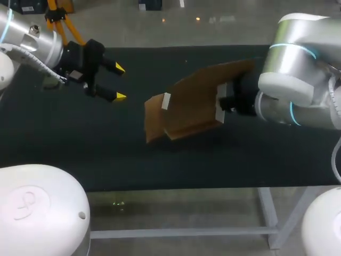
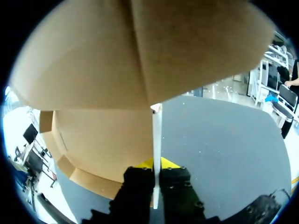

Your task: Assemble the packaging by folding the flat box into shape, placing the metal phone stand inside, and closing the box properly

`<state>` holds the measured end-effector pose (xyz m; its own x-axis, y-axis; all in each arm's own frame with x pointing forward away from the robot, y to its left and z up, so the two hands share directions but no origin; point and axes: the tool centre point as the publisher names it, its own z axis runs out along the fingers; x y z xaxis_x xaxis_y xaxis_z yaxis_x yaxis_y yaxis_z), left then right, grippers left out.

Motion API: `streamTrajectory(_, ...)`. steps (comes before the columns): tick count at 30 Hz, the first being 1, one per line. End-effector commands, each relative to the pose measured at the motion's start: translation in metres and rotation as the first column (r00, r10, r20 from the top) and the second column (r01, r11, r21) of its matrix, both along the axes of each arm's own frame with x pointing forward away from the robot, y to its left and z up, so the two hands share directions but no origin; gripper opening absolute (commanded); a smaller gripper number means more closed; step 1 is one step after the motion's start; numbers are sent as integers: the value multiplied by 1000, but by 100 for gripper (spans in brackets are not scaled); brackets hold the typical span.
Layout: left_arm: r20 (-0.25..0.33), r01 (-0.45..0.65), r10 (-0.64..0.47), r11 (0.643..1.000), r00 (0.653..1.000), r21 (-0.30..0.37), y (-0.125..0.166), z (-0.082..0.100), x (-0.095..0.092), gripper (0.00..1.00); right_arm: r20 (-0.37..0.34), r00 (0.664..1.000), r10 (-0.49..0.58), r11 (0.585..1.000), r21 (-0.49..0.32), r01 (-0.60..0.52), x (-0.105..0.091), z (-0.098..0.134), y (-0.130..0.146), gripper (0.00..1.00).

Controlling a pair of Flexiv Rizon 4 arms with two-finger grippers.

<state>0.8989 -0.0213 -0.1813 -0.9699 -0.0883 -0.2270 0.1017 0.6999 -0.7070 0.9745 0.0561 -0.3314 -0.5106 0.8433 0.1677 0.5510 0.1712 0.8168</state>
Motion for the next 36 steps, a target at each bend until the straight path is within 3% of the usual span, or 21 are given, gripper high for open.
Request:
streamTrajectory(1, 9, -2, 2, 1000, 1000, 18, 1, 4, -3, 100, -17, 820, 572, 756, 400, -519, 1, 5, -8, 0)
streamTrajectory(6, 44, 20, -23, 998, 999, 53, 6, 4, -4, 100, -62, 783, 619, 721, 441, -535, 7, 7, -12, 0)
streamTrajectory(8, 52, 26, -29, 998, 998, 60, 9, 4, -4, 100, -58, 758, 649, 689, 468, -554, 7, 8, -14, 0)
streamTrajectory(21, 49, 27, -31, 996, 998, 80, 12, 1, -3, 100, -56, 644, 763, 542, 599, -590, 15, 4, -17, 0)
streamTrajectory(25, 48, 29, -33, 995, 998, 91, 12, 1, -3, 100, -80, 618, 782, 526, 616, -586, 17, 4, -14, 0)
streamTrajectory(27, 49, 30, -36, 995, 998, 99, 13, 1, -2, 100, -131, 592, 795, 524, 640, -562, 18, 5, -11, 0)
streamTrajectory(28, 51, 31, -37, 994, 998, 103, 14, 2, -2, 100, -191, 585, 788, 551, 643, -533, 19, 5, -9, 0)
streamTrajectory(36, 50, 39, -46, 991, 998, 124, 18, 3, 0, 100, -191, 585, 788, 551, 643, -533, 19, 5, -9, 0)
